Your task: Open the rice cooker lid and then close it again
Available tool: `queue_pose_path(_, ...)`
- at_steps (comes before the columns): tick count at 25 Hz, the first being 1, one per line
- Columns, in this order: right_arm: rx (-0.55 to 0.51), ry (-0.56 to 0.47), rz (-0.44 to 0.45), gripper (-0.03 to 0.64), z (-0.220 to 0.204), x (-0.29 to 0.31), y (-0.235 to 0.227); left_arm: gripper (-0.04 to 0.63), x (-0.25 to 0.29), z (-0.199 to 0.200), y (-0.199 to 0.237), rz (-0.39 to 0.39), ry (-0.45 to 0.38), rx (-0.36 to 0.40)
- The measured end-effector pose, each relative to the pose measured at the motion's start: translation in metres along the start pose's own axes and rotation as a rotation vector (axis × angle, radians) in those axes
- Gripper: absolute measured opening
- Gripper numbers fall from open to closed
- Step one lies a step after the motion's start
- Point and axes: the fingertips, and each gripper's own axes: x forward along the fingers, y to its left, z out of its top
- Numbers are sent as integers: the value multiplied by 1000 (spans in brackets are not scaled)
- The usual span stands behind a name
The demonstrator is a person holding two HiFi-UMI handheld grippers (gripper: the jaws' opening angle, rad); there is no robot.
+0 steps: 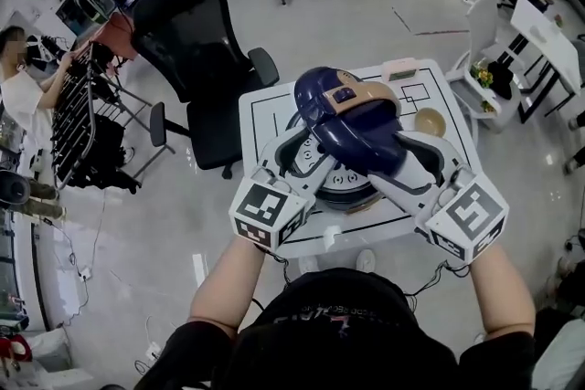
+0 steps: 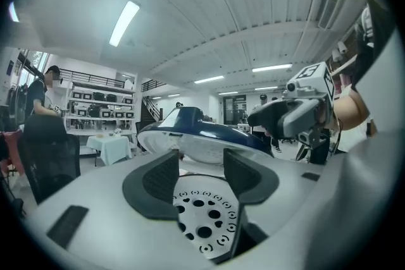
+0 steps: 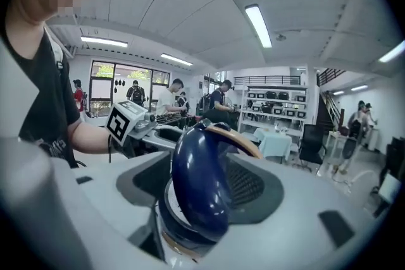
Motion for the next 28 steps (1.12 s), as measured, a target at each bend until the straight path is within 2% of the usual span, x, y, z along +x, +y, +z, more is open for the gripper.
queue_pose_path(3,-12,-13,-40,260,-5,-6,2,225,8,11,-5,-13,-16,5)
queue_pose_path(5,-29,-10,-97,259,-9,-9,-1,222,14,19,-8,-30,-26,21)
queue_pose_path(9,-173,45,-247,259,-24,-8,-12,221,24,32,-13,-49,-42,38)
queue_pose_path(11,-207,20,-319,249,-25,-8,-17,221,28,34,-16,-59,-50,35)
queue_pose_path(16,-148,-29,-313,223,-22,-14,-24,237,29,38,-21,-89,-81,-10)
queue_pose_path(21,-90,-76,-323,201,-13,-23,-41,255,27,44,-24,-90,-94,-3)
queue_pose_path(28,22,-153,-401,179,-11,-46,-72,259,32,39,-38,-97,-93,-8)
